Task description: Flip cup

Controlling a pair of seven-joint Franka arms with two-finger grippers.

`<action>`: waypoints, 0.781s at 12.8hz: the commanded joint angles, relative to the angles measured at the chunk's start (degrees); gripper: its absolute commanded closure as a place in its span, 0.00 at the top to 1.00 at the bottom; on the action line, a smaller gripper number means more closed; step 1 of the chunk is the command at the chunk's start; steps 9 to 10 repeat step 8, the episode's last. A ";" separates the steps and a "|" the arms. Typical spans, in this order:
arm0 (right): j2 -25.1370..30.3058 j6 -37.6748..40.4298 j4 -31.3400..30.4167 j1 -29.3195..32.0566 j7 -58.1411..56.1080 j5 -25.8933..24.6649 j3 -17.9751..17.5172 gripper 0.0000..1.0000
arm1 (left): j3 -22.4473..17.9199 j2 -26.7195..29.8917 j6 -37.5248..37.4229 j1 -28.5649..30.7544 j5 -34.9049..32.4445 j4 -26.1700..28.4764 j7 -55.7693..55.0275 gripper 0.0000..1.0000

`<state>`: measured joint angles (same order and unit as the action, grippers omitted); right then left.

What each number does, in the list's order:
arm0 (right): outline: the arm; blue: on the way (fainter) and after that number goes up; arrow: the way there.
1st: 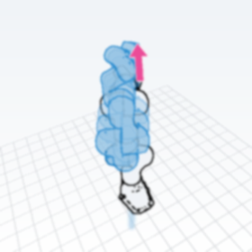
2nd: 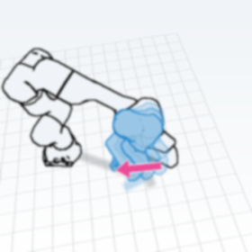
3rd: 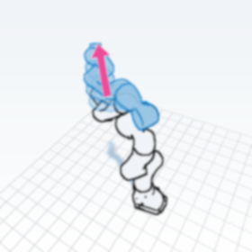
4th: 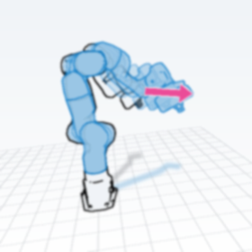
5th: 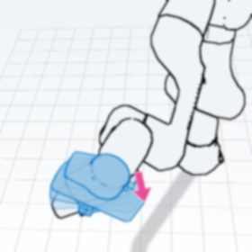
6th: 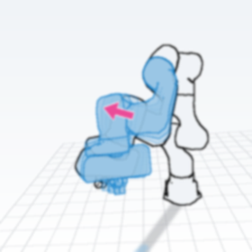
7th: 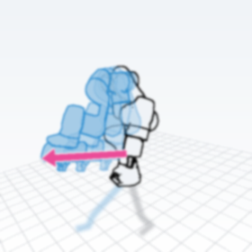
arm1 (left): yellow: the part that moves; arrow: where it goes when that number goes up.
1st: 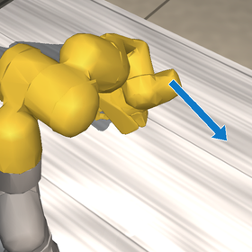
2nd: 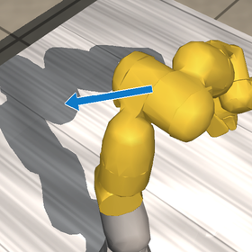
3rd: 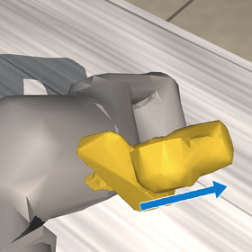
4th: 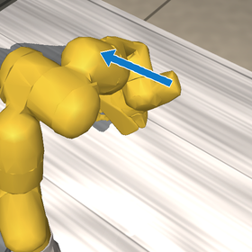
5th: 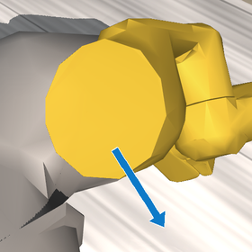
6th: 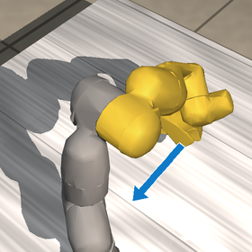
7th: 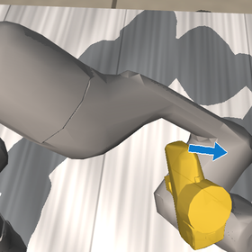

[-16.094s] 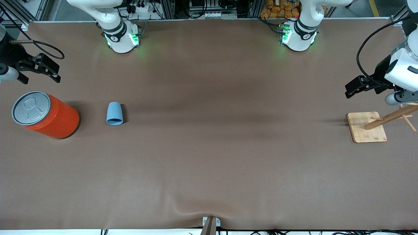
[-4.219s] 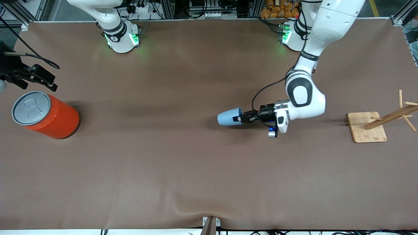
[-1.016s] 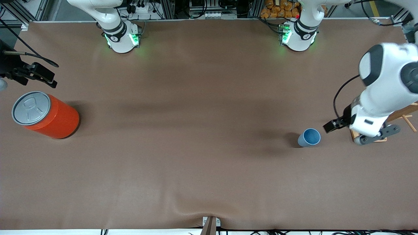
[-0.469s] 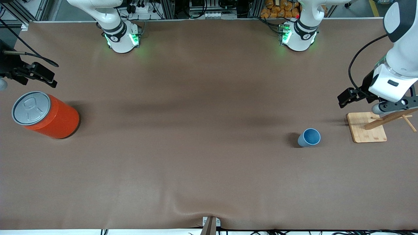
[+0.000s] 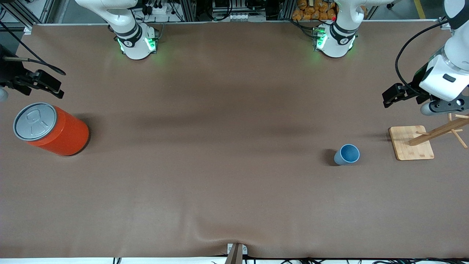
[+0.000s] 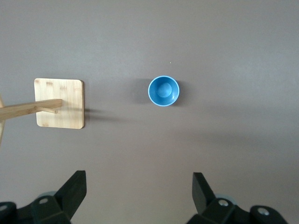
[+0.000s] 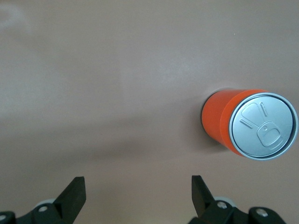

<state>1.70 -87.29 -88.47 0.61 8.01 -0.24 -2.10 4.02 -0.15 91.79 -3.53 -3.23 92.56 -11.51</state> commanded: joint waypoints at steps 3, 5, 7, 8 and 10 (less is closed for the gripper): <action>0.15 0.72 0.58 0.27 0.08 1.03 -0.09 1.00 | 0.03 0.07 -5.37 -0.07 0.77 -5.26 1.58 1.00; 0.15 0.72 0.58 0.27 0.08 1.03 -0.09 1.00 | -0.06 -0.02 -5.92 -0.07 0.77 -5.89 1.58 1.00; 0.15 0.72 0.58 0.36 0.08 1.03 -0.09 1.00 | 0.03 -0.02 -5.92 -0.07 0.77 -5.98 1.49 1.00; 0.15 0.72 0.58 0.36 0.08 1.03 -0.09 1.00 | 0.03 0.06 -6.01 -0.16 0.85 -5.90 1.40 1.00; 0.15 0.72 0.58 0.36 0.08 1.03 -0.09 1.00 | 0.03 0.06 -6.01 -0.16 0.85 -5.90 1.40 1.00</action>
